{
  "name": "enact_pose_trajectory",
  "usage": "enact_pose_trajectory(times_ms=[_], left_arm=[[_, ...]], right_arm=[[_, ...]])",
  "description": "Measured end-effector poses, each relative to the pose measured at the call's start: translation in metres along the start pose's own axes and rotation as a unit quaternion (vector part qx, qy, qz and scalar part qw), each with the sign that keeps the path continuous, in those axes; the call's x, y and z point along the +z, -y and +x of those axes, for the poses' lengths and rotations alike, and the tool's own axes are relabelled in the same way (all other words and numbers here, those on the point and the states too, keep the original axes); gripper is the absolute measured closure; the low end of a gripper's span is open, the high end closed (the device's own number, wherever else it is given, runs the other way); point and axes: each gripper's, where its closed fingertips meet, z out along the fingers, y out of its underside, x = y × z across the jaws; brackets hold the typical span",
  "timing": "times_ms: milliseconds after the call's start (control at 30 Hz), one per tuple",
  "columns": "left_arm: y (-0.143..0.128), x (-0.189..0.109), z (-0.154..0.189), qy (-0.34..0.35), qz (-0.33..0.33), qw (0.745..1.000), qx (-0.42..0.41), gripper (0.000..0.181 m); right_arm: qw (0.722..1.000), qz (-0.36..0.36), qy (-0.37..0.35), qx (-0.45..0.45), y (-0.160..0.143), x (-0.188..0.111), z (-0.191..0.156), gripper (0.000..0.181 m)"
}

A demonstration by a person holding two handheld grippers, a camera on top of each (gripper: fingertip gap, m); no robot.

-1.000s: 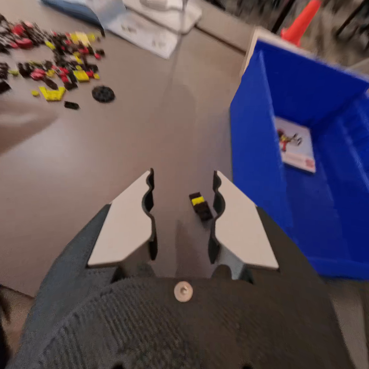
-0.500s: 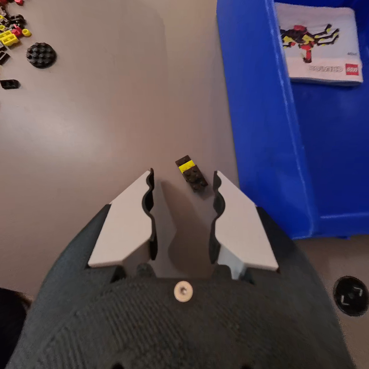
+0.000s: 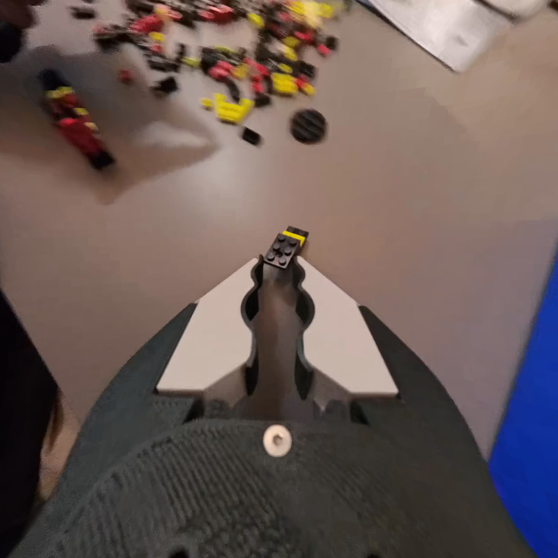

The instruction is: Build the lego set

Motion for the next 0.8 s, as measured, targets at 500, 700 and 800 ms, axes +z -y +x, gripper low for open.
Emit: enact_pose_trajectory(times_ms=[500, 700, 800], left_arm=[[-0.017, 0.004, 0.011, -0.016, -0.051, 0.999, 0.005, 0.175], [-0.021, 0.006, 0.011, -0.018, -0.063, 0.998, 0.002, 0.174], [-0.023, 0.006, 0.011, -0.020, -0.067, 0.998, 0.001, 0.174]], right_arm=[[0.958, 0.029, 0.225, -0.178, 0.042, 0.045, -0.049, 0.164], [0.957, 0.022, 0.235, -0.169, 0.037, 0.039, -0.048, 0.165], [0.953, 0.015, 0.257, -0.159, 0.034, 0.034, -0.054, 0.165]])
